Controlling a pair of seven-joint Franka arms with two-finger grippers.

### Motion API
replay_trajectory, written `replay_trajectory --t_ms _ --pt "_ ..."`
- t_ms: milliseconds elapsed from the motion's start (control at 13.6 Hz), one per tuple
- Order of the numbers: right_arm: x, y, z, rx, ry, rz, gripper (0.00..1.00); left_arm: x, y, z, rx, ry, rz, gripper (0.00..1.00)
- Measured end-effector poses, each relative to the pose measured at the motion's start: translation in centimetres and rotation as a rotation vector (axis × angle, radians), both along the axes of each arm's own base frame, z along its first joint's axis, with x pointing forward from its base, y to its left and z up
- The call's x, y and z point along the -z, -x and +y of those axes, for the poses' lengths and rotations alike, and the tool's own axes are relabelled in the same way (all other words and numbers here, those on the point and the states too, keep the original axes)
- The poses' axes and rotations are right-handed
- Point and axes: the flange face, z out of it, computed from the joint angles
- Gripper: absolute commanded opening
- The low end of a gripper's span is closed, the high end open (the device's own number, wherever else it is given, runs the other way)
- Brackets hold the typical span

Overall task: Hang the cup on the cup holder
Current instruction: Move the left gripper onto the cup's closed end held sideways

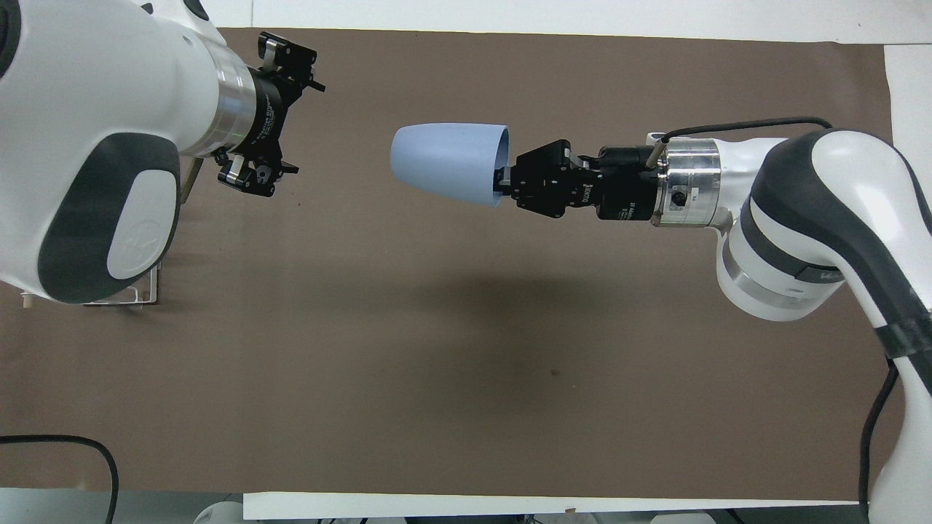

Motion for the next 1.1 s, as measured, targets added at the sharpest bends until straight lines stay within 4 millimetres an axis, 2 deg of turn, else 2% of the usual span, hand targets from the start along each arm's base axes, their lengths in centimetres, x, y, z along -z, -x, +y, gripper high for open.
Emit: replay_trajectory --t_ms 147,368,736,1104 --pt "0.0 0.0 0.0 0.000 0.000 0.001 0.00 -0.1 0.8 -1.8 0.000 0.015 -0.004 1.00" --pt "0.0 0.1 0.0 0.000 0.000 0.001 0.00 -0.1 1.9 -3.5 -0.008 0.043 0.012 1.00" --pt "0.1 0.1 0.0 0.000 0.001 0.002 0.00 -0.3 3.1 -5.5 -0.057 0.085 0.036 1.00" --pt "0.1 0.1 -0.1 0.001 0.000 0.002 0.00 -0.5 3.6 -6.3 -0.064 0.137 0.060 1.00"
